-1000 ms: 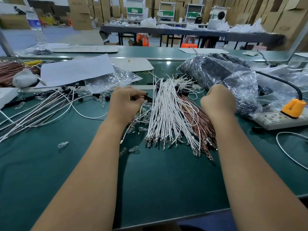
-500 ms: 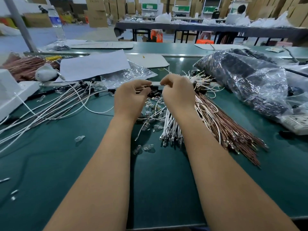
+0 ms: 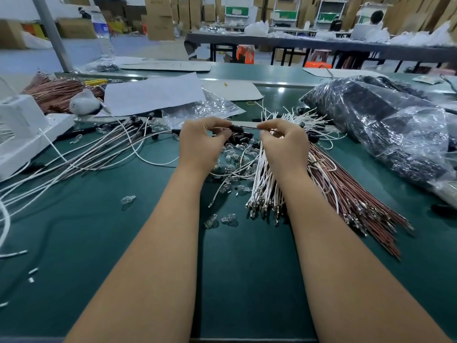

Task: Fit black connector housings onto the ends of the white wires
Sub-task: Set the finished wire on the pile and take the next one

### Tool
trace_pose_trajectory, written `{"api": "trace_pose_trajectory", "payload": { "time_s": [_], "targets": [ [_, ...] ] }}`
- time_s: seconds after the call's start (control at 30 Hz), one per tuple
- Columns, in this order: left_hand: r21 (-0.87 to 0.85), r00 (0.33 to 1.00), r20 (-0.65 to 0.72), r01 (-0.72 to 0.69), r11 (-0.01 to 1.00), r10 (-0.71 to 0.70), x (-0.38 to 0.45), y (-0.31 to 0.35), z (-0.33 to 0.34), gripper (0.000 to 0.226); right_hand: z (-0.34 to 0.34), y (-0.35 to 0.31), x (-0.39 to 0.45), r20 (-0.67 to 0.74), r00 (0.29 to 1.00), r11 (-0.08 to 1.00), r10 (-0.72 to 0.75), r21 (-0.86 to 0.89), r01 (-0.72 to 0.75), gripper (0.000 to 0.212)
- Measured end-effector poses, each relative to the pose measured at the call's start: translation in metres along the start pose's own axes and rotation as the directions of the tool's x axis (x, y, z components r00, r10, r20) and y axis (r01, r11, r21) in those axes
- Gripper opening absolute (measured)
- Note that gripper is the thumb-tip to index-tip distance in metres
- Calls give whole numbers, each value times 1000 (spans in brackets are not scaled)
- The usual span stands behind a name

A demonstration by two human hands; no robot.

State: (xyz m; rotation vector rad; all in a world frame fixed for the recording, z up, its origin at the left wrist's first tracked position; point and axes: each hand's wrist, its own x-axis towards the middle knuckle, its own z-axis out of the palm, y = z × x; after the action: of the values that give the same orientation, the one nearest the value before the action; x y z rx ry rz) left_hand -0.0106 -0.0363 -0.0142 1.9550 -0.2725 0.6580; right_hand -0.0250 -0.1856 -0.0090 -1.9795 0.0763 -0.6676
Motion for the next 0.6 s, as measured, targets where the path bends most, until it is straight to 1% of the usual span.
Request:
{"api": "trace_pose_trajectory", "payload": {
  "time_s": [0.07, 0.17, 0.23, 0.37, 0.5, 0.6],
  "targets": [
    [-19, 999, 38, 12, 1000, -11, 2, -1, -1, 12, 0, -1, 1, -17, 1000, 1000, 14, 26, -14, 22],
    [-45, 996, 81, 50, 998, -47, 4, -4, -3, 9, -2, -2, 2, -119, 993, 999, 18, 47, -12, 24],
    [-74, 992, 91, 91, 993, -84, 6, -5, -5, 10, -4, -2, 3, -169, 986, 1000, -3, 16, 5, 21],
    [-124, 981, 150, 138, 983, -119, 5, -5, -7, 11, -5, -3, 1, -175, 984, 999, -31, -14, 29, 19],
    [-149, 974, 181, 167, 975, -139, 4, -3, -9, 15, -9, -4, 3, -256, 966, 999, -45, 6, 48, 18],
    [-162, 967, 209, 179, 970, -143, 3, -2, -9, 15, -9, -4, 3, -231, 972, 998, -51, 20, 57, 18]
  ]
}}
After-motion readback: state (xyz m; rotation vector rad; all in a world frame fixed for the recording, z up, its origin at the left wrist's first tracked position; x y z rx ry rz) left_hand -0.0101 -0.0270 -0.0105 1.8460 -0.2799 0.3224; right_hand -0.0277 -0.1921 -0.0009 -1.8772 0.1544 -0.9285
